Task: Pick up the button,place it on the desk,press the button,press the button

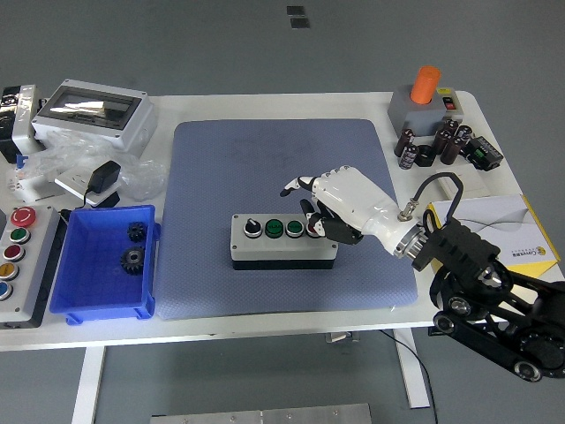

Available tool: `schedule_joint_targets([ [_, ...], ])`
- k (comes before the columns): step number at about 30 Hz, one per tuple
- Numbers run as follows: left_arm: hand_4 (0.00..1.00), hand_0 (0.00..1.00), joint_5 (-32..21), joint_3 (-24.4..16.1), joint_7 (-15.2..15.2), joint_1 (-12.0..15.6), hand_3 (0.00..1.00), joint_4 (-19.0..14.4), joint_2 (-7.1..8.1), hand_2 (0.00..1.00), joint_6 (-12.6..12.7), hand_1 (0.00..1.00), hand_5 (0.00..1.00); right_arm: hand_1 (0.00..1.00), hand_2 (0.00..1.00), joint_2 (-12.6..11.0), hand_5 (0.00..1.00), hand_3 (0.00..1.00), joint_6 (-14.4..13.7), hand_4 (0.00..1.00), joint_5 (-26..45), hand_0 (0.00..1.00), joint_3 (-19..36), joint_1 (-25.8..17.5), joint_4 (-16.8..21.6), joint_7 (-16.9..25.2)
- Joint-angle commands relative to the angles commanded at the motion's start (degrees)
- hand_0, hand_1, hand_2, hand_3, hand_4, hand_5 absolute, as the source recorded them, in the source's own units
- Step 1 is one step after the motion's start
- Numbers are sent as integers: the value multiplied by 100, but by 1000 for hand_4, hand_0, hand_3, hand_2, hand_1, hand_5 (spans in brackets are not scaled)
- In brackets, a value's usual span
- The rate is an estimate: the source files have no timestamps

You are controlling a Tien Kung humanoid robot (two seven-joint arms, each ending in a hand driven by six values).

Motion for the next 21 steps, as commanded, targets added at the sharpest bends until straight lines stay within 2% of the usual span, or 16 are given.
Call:
schedule_joint_targets([
  [3, 747, 677, 3, -2, 3, 3, 677, 0, -1, 600, 2, 682, 341, 140, 161, 93, 2, 694, -176, 179, 215, 130, 213, -96, -66, 122],
  [5, 747, 677, 2, -2, 5, 5, 677, 0, -2, 600, 4, 682, 341, 140, 161, 242, 2, 694, -315, 179, 421, 130, 414, -231, -159, 259],
  [6, 746, 677, 10, -7, 8, 6, 677, 0, -4, 600, 4, 682, 340, 229, 307, 375, 119, 709, -408, 478, 588, 181, 562, -361, -221, 392],
  [11, 746, 677, 72, -55, 23, 5, 677, 0, -27, 600, 0, 682, 340, 229, 307, 913, 119, 709, -560, 478, 1461, 181, 1224, -917, -428, 1008],
  [12, 747, 677, 76, -57, 23, 4, 677, 0, -31, 600, 0, 682, 340, 595, 681, 987, 210, 853, -530, 690, 1641, 394, 1353, -1022, -473, 1131],
  [17, 747, 677, 81, -62, 21, 8, 677, 0, -43, 600, -6, 682, 340, 595, 681, 1112, 210, 853, -191, 690, 2702, 394, 2064, -1602, -624, 1790],
  [18, 747, 677, 72, -58, 21, 11, 677, 0, -45, 601, -8, 682, 339, 748, 806, 1108, 445, 849, -111, 805, 2936, 693, 2222, -1737, -639, 1932],
  [21, 747, 677, 63, -57, 25, 19, 677, 0, -47, 601, -16, 682, 339, 748, 806, 1118, 445, 849, 114, 805, 3505, 693, 2586, -2033, -710, 2237],
])
